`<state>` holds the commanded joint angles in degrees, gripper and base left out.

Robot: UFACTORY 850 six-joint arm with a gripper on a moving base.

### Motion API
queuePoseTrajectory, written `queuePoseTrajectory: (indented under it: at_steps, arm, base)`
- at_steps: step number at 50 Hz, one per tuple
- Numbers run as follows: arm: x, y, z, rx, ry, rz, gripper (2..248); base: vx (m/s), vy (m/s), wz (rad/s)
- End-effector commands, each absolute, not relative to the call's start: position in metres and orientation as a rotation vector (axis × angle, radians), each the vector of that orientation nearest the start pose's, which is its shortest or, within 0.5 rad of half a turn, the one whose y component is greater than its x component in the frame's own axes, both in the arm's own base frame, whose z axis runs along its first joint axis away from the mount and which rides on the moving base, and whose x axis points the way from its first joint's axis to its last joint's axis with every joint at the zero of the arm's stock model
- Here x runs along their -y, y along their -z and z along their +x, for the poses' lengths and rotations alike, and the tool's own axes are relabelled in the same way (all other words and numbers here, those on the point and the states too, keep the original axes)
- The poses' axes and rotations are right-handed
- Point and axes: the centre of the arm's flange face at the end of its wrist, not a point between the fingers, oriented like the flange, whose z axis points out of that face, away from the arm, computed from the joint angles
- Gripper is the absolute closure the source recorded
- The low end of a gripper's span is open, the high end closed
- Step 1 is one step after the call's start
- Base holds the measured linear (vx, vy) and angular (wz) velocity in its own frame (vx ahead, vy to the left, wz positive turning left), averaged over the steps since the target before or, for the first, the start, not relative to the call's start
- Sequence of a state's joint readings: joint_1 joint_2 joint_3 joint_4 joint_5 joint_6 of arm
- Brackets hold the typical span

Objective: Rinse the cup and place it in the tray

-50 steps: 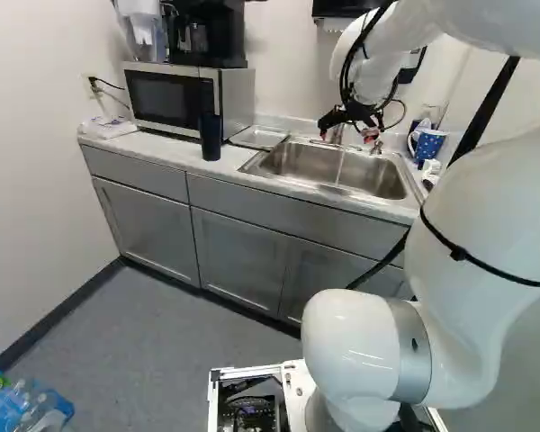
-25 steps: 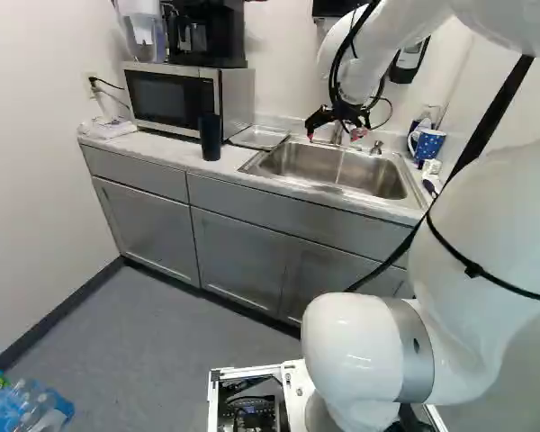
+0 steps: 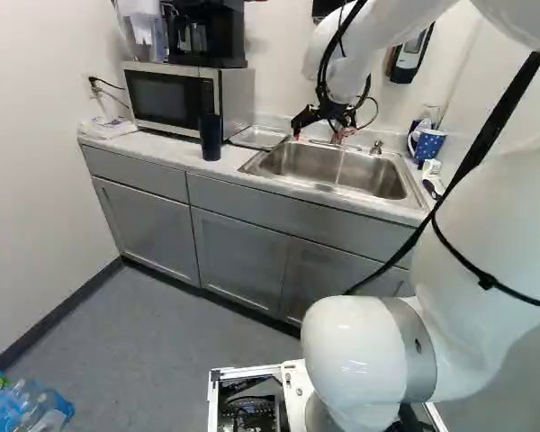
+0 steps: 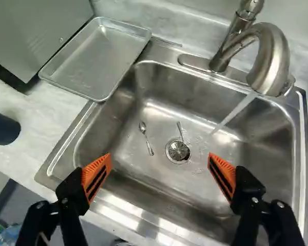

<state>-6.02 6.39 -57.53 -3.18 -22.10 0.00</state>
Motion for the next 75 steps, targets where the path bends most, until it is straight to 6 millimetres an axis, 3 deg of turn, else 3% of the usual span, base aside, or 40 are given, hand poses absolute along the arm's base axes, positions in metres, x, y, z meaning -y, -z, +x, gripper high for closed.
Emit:
queuePoseTrajectory:
  at_steps: [24,75]
  arm:
    - [0.012,-0.632,0.474,0.034,1.135,-2.978,3]
    - [-0.072,-0.633,0.475,0.288,1.114,-2.905,3]
  base:
    - [0.0,0.0,0.0]
    - [0.0,0.0,0.0]
